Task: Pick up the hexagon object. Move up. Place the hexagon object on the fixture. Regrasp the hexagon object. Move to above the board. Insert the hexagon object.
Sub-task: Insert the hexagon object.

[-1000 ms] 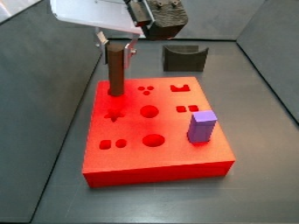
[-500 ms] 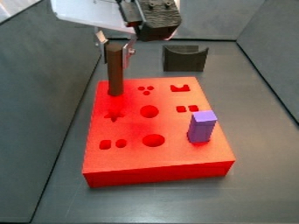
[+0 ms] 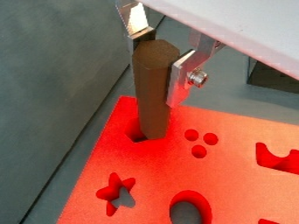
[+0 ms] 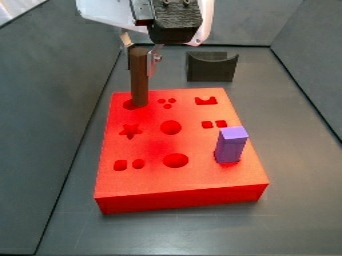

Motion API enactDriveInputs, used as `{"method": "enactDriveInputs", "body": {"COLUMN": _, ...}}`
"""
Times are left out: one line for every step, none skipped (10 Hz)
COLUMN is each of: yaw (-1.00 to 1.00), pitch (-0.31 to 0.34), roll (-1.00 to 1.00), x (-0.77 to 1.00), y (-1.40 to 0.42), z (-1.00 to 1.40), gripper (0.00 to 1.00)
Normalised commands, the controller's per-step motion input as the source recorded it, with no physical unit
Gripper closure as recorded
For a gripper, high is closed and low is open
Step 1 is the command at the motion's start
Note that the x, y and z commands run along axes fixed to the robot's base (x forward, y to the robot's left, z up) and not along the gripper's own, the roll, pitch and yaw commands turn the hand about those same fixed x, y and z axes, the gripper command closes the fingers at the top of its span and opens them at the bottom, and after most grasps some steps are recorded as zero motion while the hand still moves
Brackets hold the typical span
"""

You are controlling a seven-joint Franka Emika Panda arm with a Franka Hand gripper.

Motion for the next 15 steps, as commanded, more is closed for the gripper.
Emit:
{"method": "enactDriveInputs", "body": {"yaw": 0.38, "pitch": 0.000, "roll": -0.01, "x": -0.57, "y": -0.26, "z": -0.77, "gripper": 1.00}}
{"method": "enactDriveInputs", "body": {"yaw": 0.44, "pitch": 0.000, "roll": -0.05, "x": -0.48, "y": -0.20, "z": -0.75, "gripper": 1.00}}
{"method": "enactDriveInputs", "body": {"yaw": 0.83, "pitch": 0.004, "roll": -0.01, "x": -0.24, "y": -0.13, "z": -0.37, "gripper": 1.00}}
{"method": "enactDriveInputs", "body": {"yaw": 0.87, "pitch": 0.000, "roll": -0.10, "x": -0.27, "y": 0.00, "z": -0.31, "gripper": 1.00}}
{"method": "enactDriveInputs", "body": {"yaw": 0.91, "pitch": 0.000, "roll": 0.00, "x": -0.28, "y": 0.00, "z": -0.51, "gripper": 1.00}}
{"method": "enactDriveInputs", "body": {"yaw": 0.12, "pitch": 0.034, "roll": 0.04, "x": 0.05, "y": 0.05, "z": -0.08, "gripper": 1.00}}
{"method": "enactDriveInputs", "body": {"yaw": 0.01, "pitch": 0.000, "roll": 0.00, "x": -0.05, "y": 0.09, "z": 0.00, "gripper": 1.00}}
{"method": "enactDriveInputs", "body": {"yaw": 0.27, "pitch": -0.034, "roll": -0.05, "x": -0.32, "y": 0.00, "z": -0.21, "gripper": 1.00}}
{"method": "enactDriveInputs", "body": {"yaw": 0.38, "pitch": -0.111, "roll": -0.14, "x": -0.24, "y": -0.16, "z": -0.29, "gripper": 1.00}}
{"method": "enactDriveInputs", "body": {"yaw": 0.54, "pitch": -0.076, "roll": -0.05, "x": -0.28, "y": -0.33, "z": -0.40, "gripper": 1.00}}
{"method": "enactDriveInputs", "body": {"yaw": 0.61, "pitch": -0.051, "roll": -0.08, "x": -0.11, "y": -0.30, "z": -0.43, "gripper": 1.00}}
{"method": "enactDriveInputs", "body": {"yaw": 0.56, "pitch": -0.089, "roll": -0.09, "x": 0.00, "y": -0.34, "z": -0.52, "gripper": 1.00}}
{"method": "enactDriveInputs", "body": {"yaw": 0.53, "pitch": -0.051, "roll": -0.02, "x": 0.04, "y": -0.36, "z": -0.38, "gripper": 1.00}}
{"method": "enactDriveInputs", "body": {"yaw": 0.07, "pitch": 0.000, "roll": 0.00, "x": -0.04, "y": -0.05, "z": 0.00, "gripper": 1.00}}
{"method": "enactDriveInputs", "body": {"yaw": 0.00, "pitch": -0.010, "roll": 0.00, "x": 0.03, "y": 0.00, "z": -0.27, "gripper": 1.00}}
